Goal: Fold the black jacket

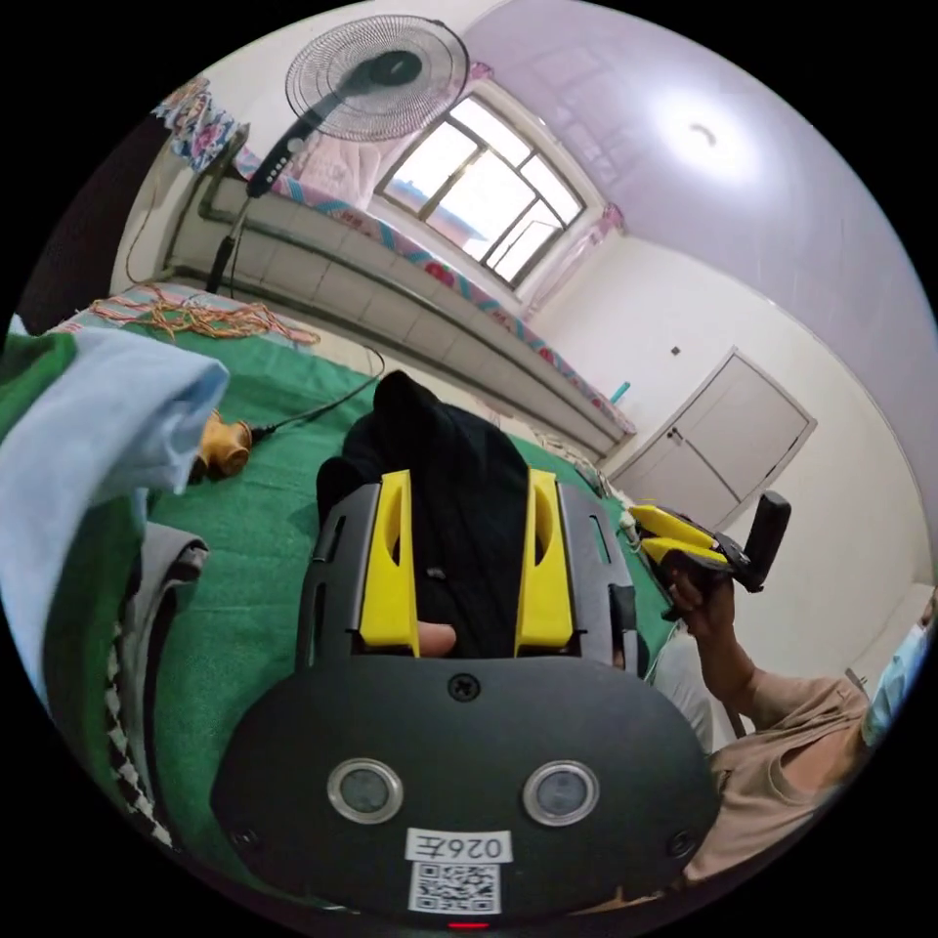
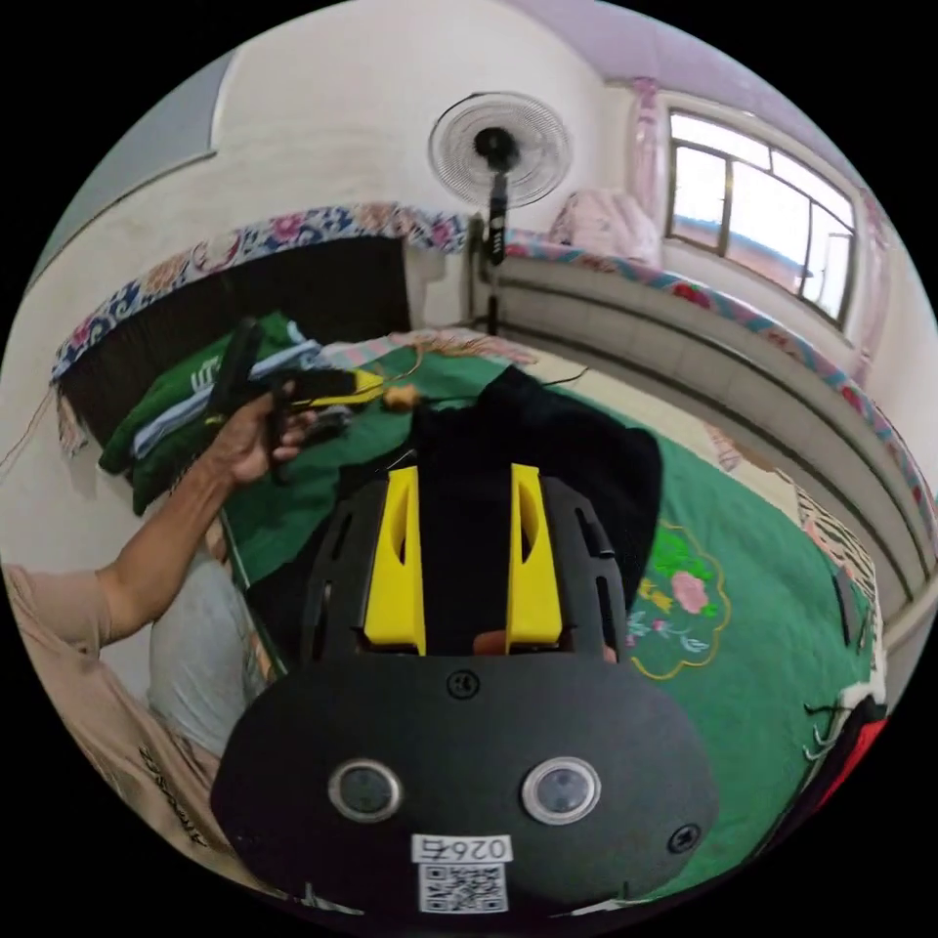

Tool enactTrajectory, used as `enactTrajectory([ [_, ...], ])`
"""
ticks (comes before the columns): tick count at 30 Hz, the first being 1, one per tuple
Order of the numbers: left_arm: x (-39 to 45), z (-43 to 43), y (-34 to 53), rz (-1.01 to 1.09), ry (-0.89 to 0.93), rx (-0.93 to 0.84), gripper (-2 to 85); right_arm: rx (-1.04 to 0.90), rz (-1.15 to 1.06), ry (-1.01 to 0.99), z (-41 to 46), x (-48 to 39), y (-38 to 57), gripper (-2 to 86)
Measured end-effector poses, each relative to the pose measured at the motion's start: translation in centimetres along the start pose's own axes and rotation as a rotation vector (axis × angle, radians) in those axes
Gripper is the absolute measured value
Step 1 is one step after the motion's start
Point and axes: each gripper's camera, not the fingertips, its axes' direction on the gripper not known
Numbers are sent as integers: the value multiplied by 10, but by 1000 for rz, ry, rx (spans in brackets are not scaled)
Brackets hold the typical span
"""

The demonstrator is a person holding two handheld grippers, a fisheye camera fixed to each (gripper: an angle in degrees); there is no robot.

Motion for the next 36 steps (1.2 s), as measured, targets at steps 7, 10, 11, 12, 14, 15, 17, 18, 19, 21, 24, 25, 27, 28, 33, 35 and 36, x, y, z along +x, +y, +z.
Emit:
enactTrajectory([
  [7,4,100,14,44,-95,-263,194,-298,-74,-139,96,-46,3,197],
  [10,9,153,26,88,-170,-363,217,-373,-71,-90,123,-44,17,160],
  [11,13,159,27,104,-204,-368,212,-394,-82,-101,119,-41,12,93],
  [12,22,169,26,129,-266,-406,202,-397,-92,-131,116,-39,10,68],
  [14,37,180,27,183,-292,-437,151,-393,-57,-150,109,-21,9,6],
  [15,46,184,29,205,-277,-440,85,-383,-35,-173,104,-13,8,0],
  [17,57,182,29,190,-214,-418,47,-284,45,-290,68,20,9,-6],
  [18,68,178,26,219,-160,-400,43,-246,66,-317,54,29,10,-7],
  [19,79,174,23,226,-74,-361,39,-173,96,-363,25,50,12,-7],
  [21,102,174,18,220,111,-267,36,-60,132,-387,-26,85,19,-8],
  [24,178,216,4,287,340,-178,40,107,260,-371,-113,157,45,-8],
  [25,220,243,0,339,413,-159,50,172,343,-338,-145,190,64,-8],
  [27,286,292,0,425,554,-220,73,269,511,-299,-190,243,104,-9],
  [28,326,326,6,496,629,-328,84,301,639,-290,-213,281,136,-10],
  [33,372,378,45,532,839,-497,65,299,1025,52,-281,383,261,0],
  [35,348,358,52,514,816,-427,63,371,1000,99,-303,392,275,31],
  [36,324,336,55,503,745,-355,63,374,968,94,-302,392,271,39],
])
